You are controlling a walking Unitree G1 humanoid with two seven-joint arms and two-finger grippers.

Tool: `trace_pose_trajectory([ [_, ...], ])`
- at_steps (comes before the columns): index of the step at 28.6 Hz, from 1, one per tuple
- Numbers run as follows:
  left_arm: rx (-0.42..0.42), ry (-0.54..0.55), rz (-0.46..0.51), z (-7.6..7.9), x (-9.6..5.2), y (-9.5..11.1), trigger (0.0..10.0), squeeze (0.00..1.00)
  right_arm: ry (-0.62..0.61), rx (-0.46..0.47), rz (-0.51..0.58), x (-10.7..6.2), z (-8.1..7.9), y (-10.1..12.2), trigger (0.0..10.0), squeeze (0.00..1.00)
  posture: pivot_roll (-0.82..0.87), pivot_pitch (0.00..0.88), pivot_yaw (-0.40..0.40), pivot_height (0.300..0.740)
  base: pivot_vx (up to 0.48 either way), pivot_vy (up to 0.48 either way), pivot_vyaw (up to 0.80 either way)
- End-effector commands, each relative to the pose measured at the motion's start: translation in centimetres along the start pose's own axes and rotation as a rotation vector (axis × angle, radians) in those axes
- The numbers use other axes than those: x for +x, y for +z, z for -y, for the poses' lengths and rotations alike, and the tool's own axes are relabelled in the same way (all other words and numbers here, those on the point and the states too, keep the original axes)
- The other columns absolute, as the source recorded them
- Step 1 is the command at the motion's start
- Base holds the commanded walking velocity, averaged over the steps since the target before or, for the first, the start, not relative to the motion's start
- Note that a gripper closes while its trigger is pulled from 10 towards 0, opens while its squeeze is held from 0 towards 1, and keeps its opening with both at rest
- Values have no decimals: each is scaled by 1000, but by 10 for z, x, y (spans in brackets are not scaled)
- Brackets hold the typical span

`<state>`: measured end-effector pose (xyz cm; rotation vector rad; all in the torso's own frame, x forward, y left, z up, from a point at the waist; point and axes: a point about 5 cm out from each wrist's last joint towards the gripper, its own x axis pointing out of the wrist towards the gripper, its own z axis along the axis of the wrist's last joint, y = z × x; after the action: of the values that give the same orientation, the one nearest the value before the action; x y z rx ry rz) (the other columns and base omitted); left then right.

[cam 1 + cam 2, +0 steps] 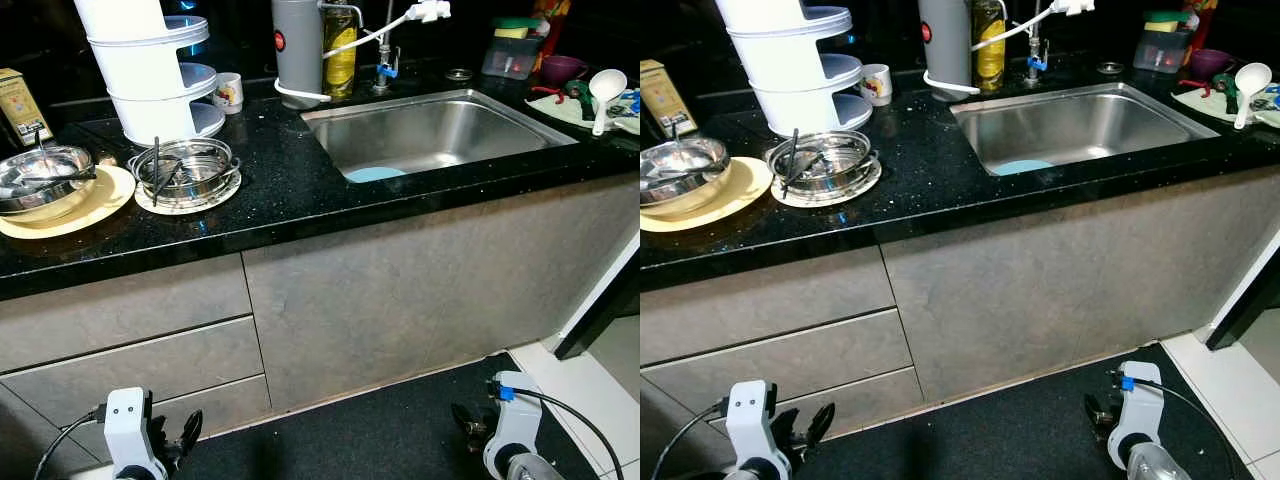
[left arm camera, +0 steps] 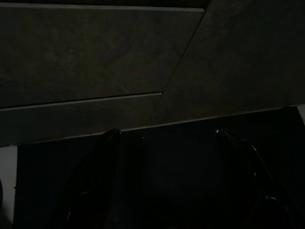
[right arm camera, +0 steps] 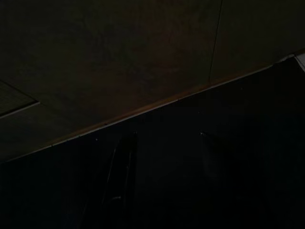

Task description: Kitchen organization

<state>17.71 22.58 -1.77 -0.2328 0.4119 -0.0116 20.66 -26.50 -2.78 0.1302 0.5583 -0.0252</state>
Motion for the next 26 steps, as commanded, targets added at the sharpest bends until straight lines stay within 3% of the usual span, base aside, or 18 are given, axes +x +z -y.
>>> trace_pose_trajectory([
  [1,0,14,18,-2,-1,3,10000,0,-9,23,-5,-2,1,-2,10000,0,-17,0,11,740,0,0,0],
  [26,-5,24,24,0,3,1,10000,0,-25,34,-28,2,3,-3,10000,0,-32,0,-4,740,0,0,0],
])
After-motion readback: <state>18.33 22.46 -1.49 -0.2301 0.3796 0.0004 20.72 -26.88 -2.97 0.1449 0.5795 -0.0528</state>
